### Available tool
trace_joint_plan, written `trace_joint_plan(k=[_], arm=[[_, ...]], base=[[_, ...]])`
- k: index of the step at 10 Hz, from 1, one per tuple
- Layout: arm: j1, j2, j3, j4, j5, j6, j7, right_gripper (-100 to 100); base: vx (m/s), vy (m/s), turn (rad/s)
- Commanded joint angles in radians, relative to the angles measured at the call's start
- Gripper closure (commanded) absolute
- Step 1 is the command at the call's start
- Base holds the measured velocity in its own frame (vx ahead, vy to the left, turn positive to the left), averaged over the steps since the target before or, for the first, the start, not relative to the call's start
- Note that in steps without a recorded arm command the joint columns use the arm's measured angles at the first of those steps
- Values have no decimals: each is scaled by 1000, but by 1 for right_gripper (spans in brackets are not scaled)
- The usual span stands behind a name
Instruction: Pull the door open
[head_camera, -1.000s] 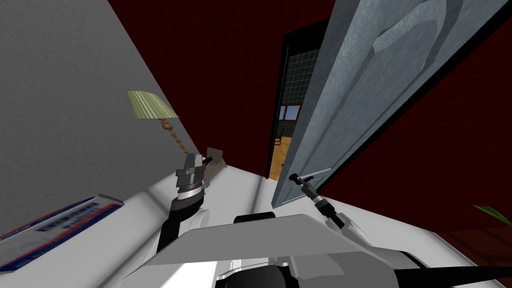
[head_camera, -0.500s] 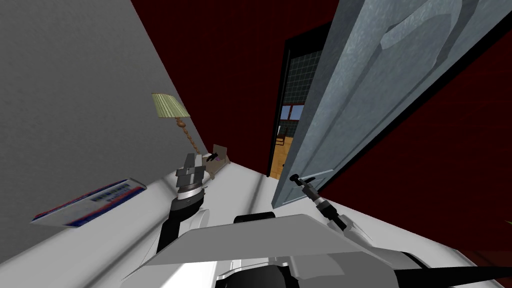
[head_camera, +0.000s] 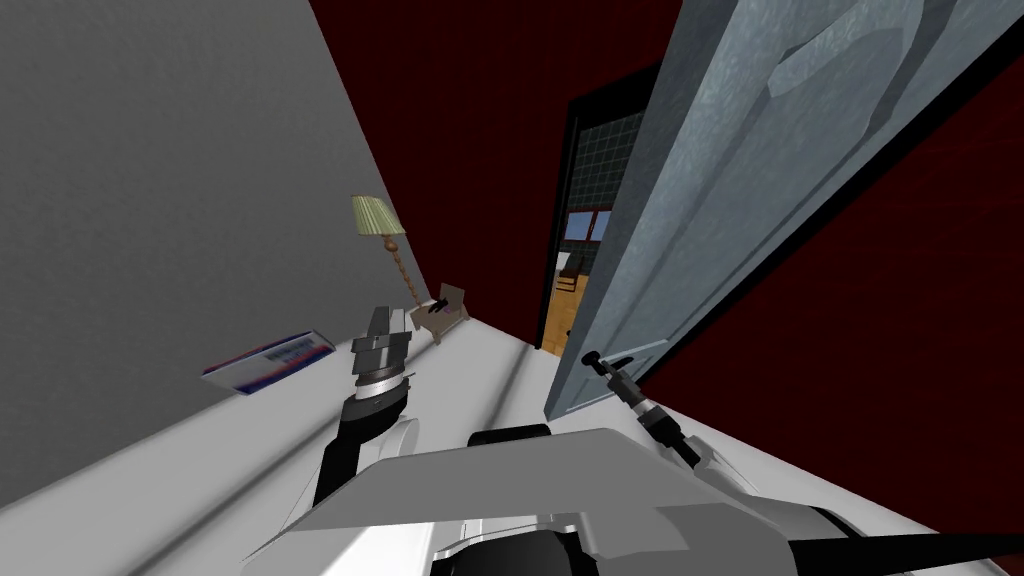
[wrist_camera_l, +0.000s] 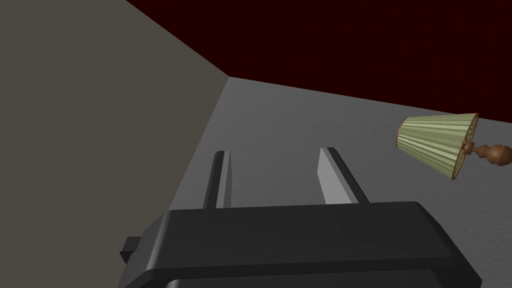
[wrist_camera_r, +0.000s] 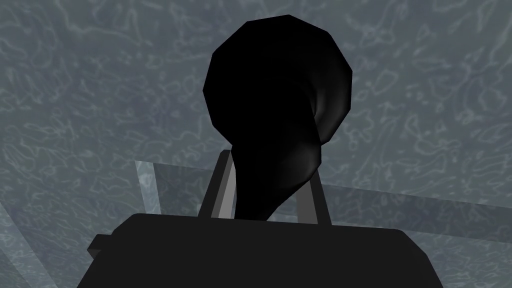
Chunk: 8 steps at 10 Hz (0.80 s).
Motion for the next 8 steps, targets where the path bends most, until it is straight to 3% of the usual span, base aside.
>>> trace_joint_plan(k=[1,3,8], arm=[[17,-7,-10,-20,0,-4,-3,100],[5,-4,-5,9,4,-20,1,100],[3,-9,-15,23,14,-35,0,100]], base=[[-182,-86,134],[-135,-45,61],[-165,-82,151]])
